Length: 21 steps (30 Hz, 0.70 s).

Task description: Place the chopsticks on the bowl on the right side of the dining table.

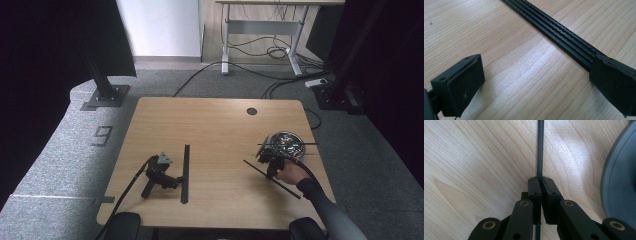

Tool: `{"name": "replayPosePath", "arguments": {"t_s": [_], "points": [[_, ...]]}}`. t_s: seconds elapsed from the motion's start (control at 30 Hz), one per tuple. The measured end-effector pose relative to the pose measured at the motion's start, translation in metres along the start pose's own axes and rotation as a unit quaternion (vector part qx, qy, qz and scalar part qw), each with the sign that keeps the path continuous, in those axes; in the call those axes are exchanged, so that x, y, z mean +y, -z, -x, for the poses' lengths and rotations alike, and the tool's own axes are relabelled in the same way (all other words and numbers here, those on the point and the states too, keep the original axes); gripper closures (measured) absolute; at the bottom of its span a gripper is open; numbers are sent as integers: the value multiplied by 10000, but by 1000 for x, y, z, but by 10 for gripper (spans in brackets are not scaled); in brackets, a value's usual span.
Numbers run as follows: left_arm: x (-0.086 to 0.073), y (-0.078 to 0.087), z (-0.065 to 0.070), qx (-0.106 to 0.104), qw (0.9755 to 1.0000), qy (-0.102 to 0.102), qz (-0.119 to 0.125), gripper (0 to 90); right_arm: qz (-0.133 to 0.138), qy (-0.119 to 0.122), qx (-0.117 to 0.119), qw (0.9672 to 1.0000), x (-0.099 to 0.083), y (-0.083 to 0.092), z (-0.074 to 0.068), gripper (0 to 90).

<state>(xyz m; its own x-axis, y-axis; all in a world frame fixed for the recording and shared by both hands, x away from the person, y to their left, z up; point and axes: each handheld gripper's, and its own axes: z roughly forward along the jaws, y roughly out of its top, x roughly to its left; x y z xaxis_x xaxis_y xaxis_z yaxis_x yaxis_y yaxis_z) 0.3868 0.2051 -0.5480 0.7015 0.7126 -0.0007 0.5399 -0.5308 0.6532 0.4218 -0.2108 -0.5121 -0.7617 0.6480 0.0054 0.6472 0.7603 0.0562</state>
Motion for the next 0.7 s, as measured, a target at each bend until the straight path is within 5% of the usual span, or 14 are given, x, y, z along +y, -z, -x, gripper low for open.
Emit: {"name": "replayPosePath", "arguments": {"t_s": [0.7], "points": [[0, 0, 0, 10, 10000, -14, -2, 0, 490, -67, 50, 9988, -5, 59, 4, 855]]}}
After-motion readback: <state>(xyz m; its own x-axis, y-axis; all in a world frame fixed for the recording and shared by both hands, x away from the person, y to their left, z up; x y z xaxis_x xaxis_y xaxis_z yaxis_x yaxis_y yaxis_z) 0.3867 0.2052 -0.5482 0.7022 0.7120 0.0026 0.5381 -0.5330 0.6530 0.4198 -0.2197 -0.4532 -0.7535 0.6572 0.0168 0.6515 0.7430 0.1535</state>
